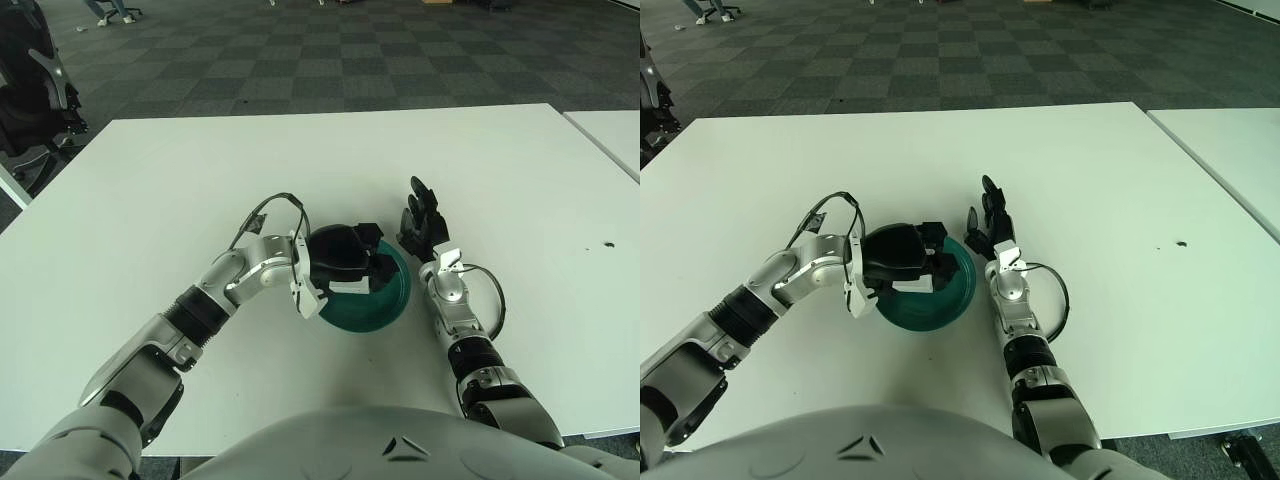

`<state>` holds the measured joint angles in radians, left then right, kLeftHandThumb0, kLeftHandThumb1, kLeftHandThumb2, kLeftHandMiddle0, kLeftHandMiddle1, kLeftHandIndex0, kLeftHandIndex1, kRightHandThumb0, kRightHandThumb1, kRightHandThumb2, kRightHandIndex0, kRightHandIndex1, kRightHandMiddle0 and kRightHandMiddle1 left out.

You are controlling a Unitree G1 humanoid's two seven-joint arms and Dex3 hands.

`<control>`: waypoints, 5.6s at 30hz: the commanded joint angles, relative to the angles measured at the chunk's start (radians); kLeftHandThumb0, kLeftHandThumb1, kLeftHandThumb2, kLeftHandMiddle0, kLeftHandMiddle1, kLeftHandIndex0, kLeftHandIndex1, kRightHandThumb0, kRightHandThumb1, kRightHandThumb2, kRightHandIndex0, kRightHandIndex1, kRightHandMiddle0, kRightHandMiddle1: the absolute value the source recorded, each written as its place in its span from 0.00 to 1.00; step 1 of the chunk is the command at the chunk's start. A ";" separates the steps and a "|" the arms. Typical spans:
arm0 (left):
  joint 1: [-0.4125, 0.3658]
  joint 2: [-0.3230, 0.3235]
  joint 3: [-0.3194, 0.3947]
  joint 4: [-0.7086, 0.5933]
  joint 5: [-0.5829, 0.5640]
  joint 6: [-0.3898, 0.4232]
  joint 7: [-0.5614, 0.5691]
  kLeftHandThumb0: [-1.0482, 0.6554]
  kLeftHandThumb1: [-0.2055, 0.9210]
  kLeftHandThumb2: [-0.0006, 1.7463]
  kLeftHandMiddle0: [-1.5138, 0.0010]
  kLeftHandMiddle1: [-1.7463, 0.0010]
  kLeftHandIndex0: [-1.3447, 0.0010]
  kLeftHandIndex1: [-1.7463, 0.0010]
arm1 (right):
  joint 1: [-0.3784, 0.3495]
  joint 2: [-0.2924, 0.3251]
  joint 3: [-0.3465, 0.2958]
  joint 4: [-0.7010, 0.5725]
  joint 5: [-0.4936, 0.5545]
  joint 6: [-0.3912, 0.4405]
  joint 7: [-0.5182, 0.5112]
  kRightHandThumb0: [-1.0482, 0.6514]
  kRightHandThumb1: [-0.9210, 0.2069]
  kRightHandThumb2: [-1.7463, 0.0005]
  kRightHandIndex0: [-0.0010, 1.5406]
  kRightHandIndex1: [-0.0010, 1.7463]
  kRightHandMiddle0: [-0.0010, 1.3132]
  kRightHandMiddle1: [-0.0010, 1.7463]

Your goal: Put the charger into the plate.

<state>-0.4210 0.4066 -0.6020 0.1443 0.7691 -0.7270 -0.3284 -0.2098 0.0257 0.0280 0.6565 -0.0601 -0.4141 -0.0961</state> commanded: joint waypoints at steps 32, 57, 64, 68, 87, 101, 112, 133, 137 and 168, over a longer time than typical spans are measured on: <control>-0.032 0.022 0.009 -0.022 -0.155 0.022 -0.211 0.61 0.63 0.61 0.74 0.00 0.70 0.07 | -0.058 0.252 -0.304 0.326 0.428 0.231 0.201 0.28 0.00 0.60 0.37 0.99 0.17 0.97; -0.074 0.046 -0.023 -0.084 -0.193 0.110 -0.441 0.00 1.00 0.46 0.88 0.95 1.00 0.78 | 0.267 0.074 0.192 -0.295 -0.328 0.550 -0.180 0.27 0.00 0.44 0.15 0.01 0.00 0.23; -0.062 0.055 0.011 -0.118 -0.237 0.104 -0.437 0.00 1.00 0.46 0.92 0.99 1.00 0.85 | 0.344 0.147 0.124 -0.498 -0.231 0.598 -0.197 0.27 0.00 0.46 0.19 0.02 0.00 0.31; -0.059 0.055 0.030 -0.121 -0.260 0.104 -0.420 0.00 1.00 0.44 0.92 0.99 1.00 0.85 | 0.377 0.154 0.132 -0.554 -0.224 0.582 -0.233 0.28 0.00 0.48 0.22 0.02 0.00 0.42; -0.011 0.007 0.158 -0.045 -0.308 0.051 -0.213 0.00 1.00 0.42 0.98 1.00 1.00 0.91 | 0.598 0.022 0.283 -0.912 -0.242 0.360 -0.178 0.20 0.00 0.40 0.18 0.00 0.00 0.31; 0.104 -0.077 0.311 -0.067 -0.510 0.171 -0.069 0.00 1.00 0.34 0.97 0.99 1.00 0.92 | 0.570 0.005 0.239 -0.850 -0.053 0.442 0.050 0.16 0.00 0.44 0.10 0.00 0.00 0.21; 0.183 -0.243 0.476 0.052 -0.634 0.176 0.168 0.00 1.00 0.39 0.93 0.99 0.96 0.93 | 0.189 -0.007 0.001 0.181 0.088 0.246 0.080 0.12 0.00 0.47 0.02 0.01 0.03 0.04; 0.538 -0.328 0.608 -0.171 -0.805 0.256 0.210 0.00 1.00 0.56 0.93 1.00 1.00 0.78 | 0.163 0.010 -0.068 0.189 0.096 0.135 0.030 0.09 0.00 0.50 0.08 0.01 0.00 0.22; 0.526 -0.328 0.644 -0.050 -0.775 0.193 0.245 0.00 1.00 0.58 0.95 1.00 1.00 0.81 | 0.131 -0.005 -0.091 0.213 0.103 0.105 0.046 0.11 0.00 0.51 0.07 0.00 0.00 0.22; 0.602 -0.405 0.714 0.205 -0.769 0.040 0.340 0.03 1.00 0.57 1.00 1.00 1.00 0.91 | 0.067 -0.068 -0.161 0.286 0.115 -0.020 0.083 0.14 0.00 0.52 0.00 0.00 0.00 0.12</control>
<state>0.1547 0.0243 0.1154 0.2963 0.0020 -0.6822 -0.0053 -0.2797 -0.0325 -0.1184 0.8156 0.0588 -0.5181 -0.0040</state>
